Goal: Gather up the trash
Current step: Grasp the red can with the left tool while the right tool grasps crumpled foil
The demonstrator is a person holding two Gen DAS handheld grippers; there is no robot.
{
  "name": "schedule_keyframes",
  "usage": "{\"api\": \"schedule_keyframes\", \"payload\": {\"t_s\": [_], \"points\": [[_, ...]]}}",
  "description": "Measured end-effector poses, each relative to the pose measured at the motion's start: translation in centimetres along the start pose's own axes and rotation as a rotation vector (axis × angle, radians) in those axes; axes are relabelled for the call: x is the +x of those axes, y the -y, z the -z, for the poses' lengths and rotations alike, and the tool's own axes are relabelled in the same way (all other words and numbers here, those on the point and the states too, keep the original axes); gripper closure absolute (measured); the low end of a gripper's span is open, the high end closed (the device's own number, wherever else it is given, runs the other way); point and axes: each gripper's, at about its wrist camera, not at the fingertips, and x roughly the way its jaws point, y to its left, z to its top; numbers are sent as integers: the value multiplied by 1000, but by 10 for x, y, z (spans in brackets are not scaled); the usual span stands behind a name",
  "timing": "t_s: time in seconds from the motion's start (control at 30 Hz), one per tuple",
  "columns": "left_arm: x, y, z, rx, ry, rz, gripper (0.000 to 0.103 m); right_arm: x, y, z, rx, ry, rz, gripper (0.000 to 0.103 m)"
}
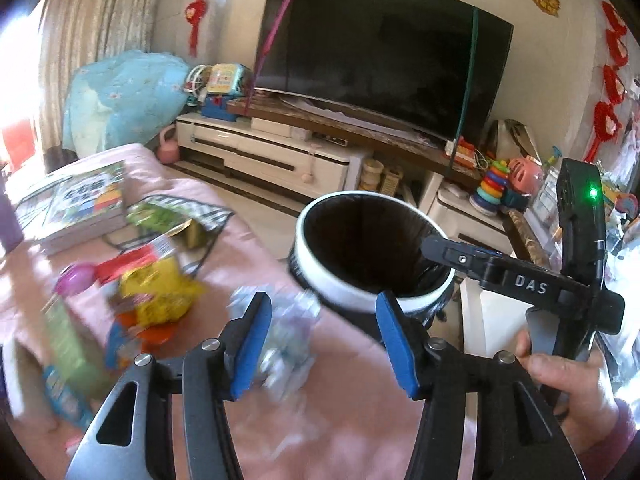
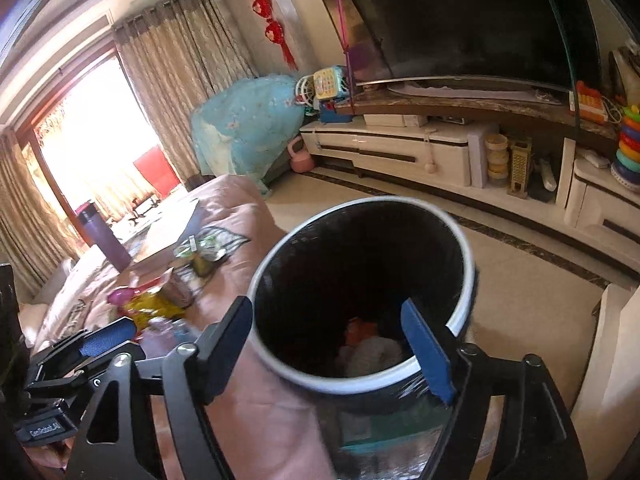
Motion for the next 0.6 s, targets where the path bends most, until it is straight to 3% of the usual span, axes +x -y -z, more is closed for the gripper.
{"api": "schedule_keyframes", "payload": {"t_s": [0.3,0.6], "points": [[-55,-22,40,-34,-9,-67,45,-4,-40,33,-2,-27,-61,17],[-91,-53,51,-47,-61,-127,43,2,-80,57,-38,-64,-118,17]]}}
